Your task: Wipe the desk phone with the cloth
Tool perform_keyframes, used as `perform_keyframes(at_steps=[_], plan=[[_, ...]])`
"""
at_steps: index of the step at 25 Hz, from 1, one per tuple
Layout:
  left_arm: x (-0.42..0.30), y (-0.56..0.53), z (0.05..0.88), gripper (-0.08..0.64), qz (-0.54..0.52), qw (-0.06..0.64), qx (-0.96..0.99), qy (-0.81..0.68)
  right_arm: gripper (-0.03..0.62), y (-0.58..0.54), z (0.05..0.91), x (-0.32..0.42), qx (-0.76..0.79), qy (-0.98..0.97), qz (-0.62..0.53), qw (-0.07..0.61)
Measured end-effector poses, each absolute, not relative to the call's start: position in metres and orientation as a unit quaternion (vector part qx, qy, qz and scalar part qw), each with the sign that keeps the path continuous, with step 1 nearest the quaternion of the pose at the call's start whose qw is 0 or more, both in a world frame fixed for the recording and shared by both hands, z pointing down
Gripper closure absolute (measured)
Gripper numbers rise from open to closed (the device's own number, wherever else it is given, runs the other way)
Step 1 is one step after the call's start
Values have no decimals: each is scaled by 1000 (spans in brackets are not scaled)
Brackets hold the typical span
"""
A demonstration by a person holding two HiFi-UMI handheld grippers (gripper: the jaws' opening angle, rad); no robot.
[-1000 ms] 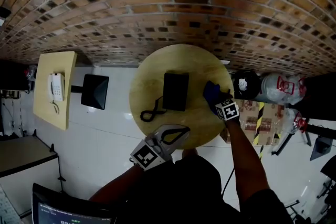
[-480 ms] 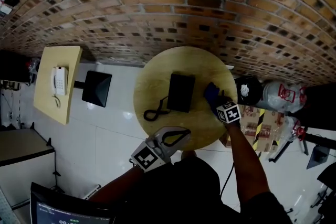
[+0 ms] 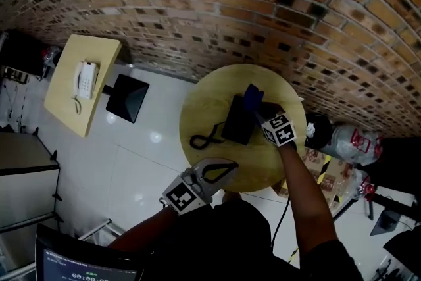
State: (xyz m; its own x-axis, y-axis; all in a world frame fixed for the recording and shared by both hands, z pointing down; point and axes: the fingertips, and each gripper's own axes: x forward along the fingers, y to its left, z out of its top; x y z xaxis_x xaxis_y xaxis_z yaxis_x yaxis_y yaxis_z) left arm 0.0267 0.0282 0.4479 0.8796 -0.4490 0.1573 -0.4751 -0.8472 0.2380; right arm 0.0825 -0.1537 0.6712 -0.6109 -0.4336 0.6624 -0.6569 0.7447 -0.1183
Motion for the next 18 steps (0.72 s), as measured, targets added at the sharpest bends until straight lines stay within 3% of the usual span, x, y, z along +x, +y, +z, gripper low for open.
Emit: perform_keyframes(at_steps=[5, 18], plan=[[3, 28, 449, 568, 42, 134, 955, -263, 503, -150, 693, 63, 290, -873, 156, 359], [-15, 25, 452, 568, 34, 144, 952, -269, 503, -55, 735, 33, 233, -873, 175, 391]])
